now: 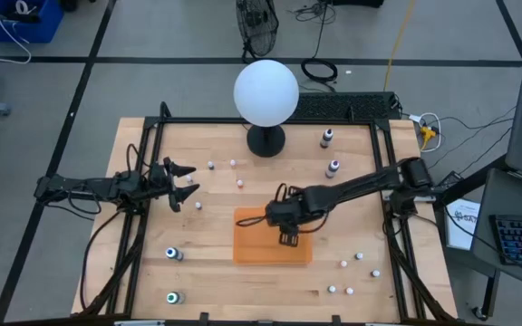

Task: Pick & Place food coloring
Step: Put the small black food coloring bottle into the orange container

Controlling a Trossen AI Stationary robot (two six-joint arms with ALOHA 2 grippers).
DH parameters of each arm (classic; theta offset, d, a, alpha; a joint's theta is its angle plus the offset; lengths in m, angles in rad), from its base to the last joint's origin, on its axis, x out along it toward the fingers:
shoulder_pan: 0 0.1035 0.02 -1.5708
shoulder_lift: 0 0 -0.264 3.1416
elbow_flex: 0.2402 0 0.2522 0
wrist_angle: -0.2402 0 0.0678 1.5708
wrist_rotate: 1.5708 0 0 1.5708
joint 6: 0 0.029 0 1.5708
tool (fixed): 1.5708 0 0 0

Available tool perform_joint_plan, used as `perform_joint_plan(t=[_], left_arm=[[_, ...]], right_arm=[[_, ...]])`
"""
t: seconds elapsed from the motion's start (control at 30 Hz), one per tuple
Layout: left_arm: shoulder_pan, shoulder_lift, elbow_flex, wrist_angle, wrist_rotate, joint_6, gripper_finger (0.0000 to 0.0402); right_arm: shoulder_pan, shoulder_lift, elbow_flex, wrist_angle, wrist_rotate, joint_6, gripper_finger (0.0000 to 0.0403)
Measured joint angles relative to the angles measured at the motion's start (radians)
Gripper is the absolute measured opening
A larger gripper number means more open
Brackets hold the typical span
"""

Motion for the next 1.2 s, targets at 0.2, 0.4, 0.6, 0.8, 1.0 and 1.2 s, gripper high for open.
perform_joint_plan(t=[0.2, 0.4, 0.6, 0.8, 1.0, 1.2], left_arm=[[0.0, 0.0, 0.0, 0.0, 0.0, 0.0, 0.031], [0.0, 0.0, 0.0, 0.001, 0.0, 0.0, 0.031], [0.0, 0.0, 0.0, 0.0, 0.0, 0.0, 0.031], [0.0, 0.0, 0.0, 0.0, 0.0, 0.0, 0.031], [0.0, 0.0, 0.0, 0.0, 0.0, 0.0, 0.031], [0.0, 0.0, 0.0, 0.001, 0.0, 0.0, 0.031]], right_arm=[[0.124, -0.144, 0.001, -0.233, -0.006, 0.343, 0.0169], [0.325, -0.19, -0.017, -0.512, -0.029, 0.8, 0.0168], [0.476, -0.193, -0.095, -0.538, -0.087, 1.09, 0.017], [0.545, -0.193, -0.203, -0.457, -0.107, 1.235, 0.0171], [0.574, -0.194, -0.313, -0.373, -0.145, 1.263, 0.0171], [0.578, -0.194, -0.413, -0.267, -0.161, 1.262, 0.0171]])
